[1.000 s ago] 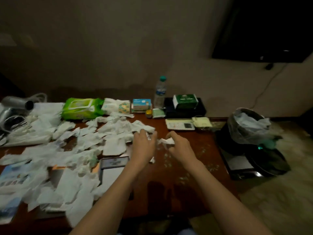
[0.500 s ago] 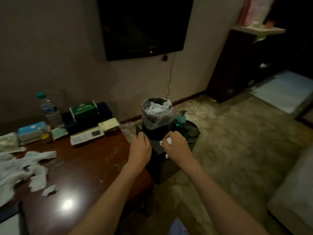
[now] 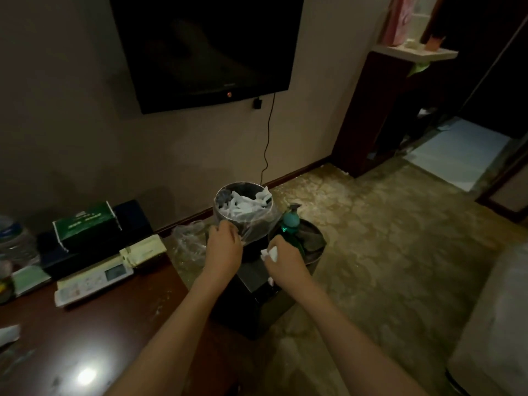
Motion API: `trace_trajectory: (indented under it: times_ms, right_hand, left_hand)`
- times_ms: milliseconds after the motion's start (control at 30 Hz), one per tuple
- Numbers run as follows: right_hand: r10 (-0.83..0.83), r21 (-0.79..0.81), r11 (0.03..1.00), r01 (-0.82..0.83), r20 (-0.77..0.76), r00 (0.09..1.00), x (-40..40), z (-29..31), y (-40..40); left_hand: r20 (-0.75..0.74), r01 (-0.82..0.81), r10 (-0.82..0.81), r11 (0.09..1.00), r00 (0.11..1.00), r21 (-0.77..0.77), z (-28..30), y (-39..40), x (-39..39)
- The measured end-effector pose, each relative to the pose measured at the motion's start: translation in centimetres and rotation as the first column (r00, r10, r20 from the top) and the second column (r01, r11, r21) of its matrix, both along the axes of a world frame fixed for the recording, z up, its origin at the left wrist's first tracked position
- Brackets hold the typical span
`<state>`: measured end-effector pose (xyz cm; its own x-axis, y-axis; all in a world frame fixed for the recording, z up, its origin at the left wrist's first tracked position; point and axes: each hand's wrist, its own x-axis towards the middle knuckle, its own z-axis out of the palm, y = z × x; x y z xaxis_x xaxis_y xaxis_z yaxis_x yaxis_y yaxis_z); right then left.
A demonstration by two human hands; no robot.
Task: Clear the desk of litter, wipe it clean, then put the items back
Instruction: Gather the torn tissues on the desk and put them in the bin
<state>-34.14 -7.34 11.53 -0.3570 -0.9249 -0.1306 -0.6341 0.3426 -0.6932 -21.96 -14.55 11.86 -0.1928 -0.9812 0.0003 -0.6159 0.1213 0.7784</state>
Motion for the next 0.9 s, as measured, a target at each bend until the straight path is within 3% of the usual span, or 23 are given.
trace_trajectory:
  times_ms: [233, 533, 733, 900]
  right_hand:
    - [-0.008, 0.073, 0.997, 0.008, 0.006, 1.000, -1.5, -0.9, -6.9]
    - [0.080, 0.158, 0.984, -0.086, 0.042, 0.996, -5.6, -4.8, -14.8]
    - [0.052, 0.064, 0.996, -0.061, 0.133, 0.990, -10.5, -7.6, -22.4]
    - [0.020, 0.148, 0.988, -0.042, 0.140, 0.990, -15.5, -11.2, -26.7]
  left_hand:
    - [-0.004, -0.030, 0.030, 0.998, 1.000, 0.061, -0.6, -6.2, -1.0]
    - [0.115, -0.090, 0.071, 0.981, 0.991, 0.170, -3.2, -14.5, -3.8]
    - [0.178, -0.136, 0.099, 0.969, 0.979, 0.207, -6.3, -20.9, -9.0]
    - [0.195, -0.175, 0.124, 0.946, 0.973, 0.272, -10.3, -25.3, -14.9]
